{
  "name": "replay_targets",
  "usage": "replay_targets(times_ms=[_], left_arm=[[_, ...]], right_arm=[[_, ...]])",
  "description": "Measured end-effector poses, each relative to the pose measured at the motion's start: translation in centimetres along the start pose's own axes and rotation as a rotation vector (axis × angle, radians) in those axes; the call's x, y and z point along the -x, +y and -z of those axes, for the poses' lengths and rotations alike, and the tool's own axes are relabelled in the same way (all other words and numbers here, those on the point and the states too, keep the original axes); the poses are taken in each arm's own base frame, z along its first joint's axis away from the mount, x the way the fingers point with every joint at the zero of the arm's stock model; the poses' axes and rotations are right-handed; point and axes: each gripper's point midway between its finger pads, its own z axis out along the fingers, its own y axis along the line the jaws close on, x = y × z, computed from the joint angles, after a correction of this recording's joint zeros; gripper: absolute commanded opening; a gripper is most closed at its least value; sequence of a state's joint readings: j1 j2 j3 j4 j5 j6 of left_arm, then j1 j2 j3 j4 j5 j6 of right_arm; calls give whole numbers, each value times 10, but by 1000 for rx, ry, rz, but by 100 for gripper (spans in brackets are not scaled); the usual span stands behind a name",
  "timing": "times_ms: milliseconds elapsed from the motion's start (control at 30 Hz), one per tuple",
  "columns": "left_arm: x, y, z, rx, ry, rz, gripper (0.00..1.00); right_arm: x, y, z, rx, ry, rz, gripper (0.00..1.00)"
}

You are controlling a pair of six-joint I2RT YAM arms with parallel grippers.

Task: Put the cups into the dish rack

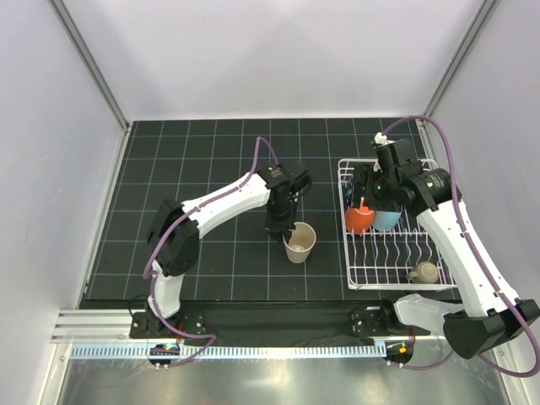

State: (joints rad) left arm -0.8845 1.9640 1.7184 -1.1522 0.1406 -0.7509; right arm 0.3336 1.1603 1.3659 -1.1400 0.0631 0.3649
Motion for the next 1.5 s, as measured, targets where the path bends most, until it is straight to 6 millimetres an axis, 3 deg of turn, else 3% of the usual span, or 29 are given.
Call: replay_targets(times_ms=[67, 267, 400, 500, 700, 800, 1067, 1333, 1500], left_arm=[[1, 0, -1, -2, -3, -2, 1], [11, 3, 0, -32, -12, 20, 0], [23, 11, 16, -92, -36, 78, 0], [37, 19, 51, -200, -117, 136, 0], [65, 31, 175, -573, -432, 261, 0], [68, 28, 221, -736, -530, 275, 0], [62, -2, 278, -1065, -568, 241, 0], [56, -16, 327, -1305, -601, 180, 1], [49, -18, 331, -1374, -579, 170, 0]], right_arm=[[-1, 2, 1, 9, 7, 1, 73], [7, 15, 8, 69, 9, 5, 79], [17, 31, 11, 140, 24, 22, 84], [23, 49, 13, 219, 52, 27, 88], [43, 95, 28, 434, 83, 1, 99], [52, 121, 41, 575, 87, -30, 100], [83, 178, 87, 961, 26, -68, 100], [105, 201, 132, 1184, -62, -30, 100], [114, 206, 147, 1241, -104, -22, 98]])
